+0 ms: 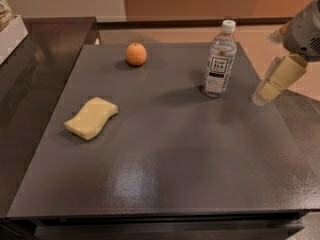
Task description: Knock blue plastic bottle over
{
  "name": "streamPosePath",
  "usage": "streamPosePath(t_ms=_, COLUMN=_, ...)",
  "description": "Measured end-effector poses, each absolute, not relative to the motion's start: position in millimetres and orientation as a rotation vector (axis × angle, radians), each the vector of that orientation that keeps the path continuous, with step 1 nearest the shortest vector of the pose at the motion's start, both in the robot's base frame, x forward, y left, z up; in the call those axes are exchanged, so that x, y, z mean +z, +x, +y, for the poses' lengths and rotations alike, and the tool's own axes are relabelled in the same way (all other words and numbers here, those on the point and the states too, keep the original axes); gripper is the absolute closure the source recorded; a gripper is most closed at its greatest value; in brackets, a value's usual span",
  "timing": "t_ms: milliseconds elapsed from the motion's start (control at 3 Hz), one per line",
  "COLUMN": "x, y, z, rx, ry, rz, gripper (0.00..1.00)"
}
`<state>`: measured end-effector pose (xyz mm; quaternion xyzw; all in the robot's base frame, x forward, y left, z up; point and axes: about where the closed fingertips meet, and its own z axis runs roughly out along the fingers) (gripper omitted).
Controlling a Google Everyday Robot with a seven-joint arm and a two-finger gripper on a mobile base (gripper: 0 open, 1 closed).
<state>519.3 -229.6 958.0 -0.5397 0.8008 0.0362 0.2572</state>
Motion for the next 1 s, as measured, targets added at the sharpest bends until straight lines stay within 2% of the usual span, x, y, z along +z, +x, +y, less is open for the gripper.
streamPosePath(t_ms=1000, x=939.6, y=610.8, z=-217.9, rx=0.327, ry=-1.267, rz=2.101, gripper=0.0)
